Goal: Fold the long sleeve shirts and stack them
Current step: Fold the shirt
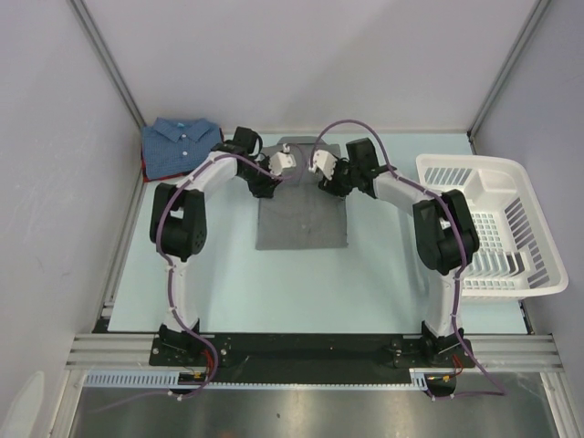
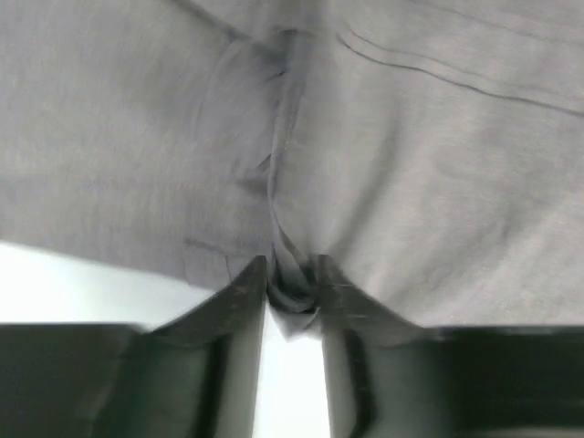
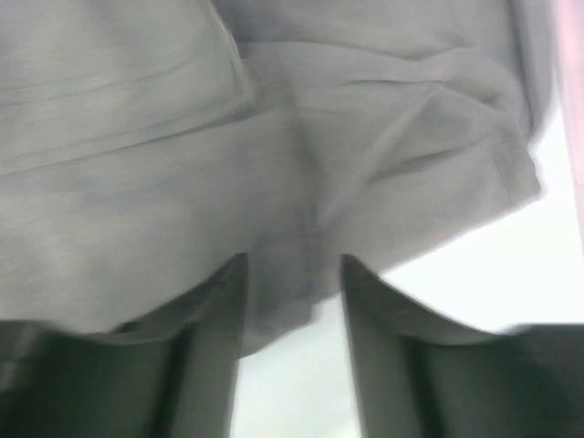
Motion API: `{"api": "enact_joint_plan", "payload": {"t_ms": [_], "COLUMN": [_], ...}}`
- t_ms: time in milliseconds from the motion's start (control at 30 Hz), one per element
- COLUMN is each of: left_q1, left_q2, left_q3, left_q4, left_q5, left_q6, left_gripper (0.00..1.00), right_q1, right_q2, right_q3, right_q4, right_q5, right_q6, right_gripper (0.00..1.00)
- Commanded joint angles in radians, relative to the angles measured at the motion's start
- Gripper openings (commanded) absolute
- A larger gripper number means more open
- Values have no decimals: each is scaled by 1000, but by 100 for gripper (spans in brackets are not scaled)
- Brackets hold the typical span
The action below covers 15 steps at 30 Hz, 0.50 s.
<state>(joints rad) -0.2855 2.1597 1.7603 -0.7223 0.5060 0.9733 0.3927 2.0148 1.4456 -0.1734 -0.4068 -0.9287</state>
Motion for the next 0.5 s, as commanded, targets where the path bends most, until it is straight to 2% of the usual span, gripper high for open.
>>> {"api": "enact_joint_plan", "payload": {"t_ms": [0,33,67,133,167,200,233,267,300,333,400,433,467], "left_q1": [77,97,115,163,175,181,181,175,151,135,82,63,48], "left_q2": [-46,-90,-113,-206,-249,-291,-328,-410,-447,-487,-558,-572,-592], "left_q3": [33,30,22,-19,-48,-133,-184,-238,-356,-416,-583,-638,-695], "left_q4": [50,52,55,57,61,70,83,119,157,203,369,436,619], "left_q5": [8,35,61,162,216,288,346,395,449,474,511,532,548], "left_q6": [-200,-240,-330,-425,-500,-540,-576,-649,-707,-773,-1008,-1179,-1275], "left_gripper": [50,64,70,75,87,89,99,99,100,100,100,100,99], "right_q1": [-15,-26,-52,-69,-84,-87,-89,-86,-78,-72,-55,-46,-37], "right_q2": [-42,-59,-74,-134,-151,-169,-191,-197,-202,-206,-205,-202,-199], "right_q3": [119,154,168,202,206,210,208,197,184,161,60,12,-75], "right_q4": [51,25,-47,-144,-231,-277,-320,-387,-406,-378,-310,-193,-113], "right_q5": [144,140,126,39,-4,-98,-149,-209,-331,-372,-508,-535,-582], "right_q6": [181,277,319,411,517,565,612,722,779,868,1123,1212,1288], "right_gripper": [68,78,85,98,100,100,100,100,100,100,100,100,100]}}
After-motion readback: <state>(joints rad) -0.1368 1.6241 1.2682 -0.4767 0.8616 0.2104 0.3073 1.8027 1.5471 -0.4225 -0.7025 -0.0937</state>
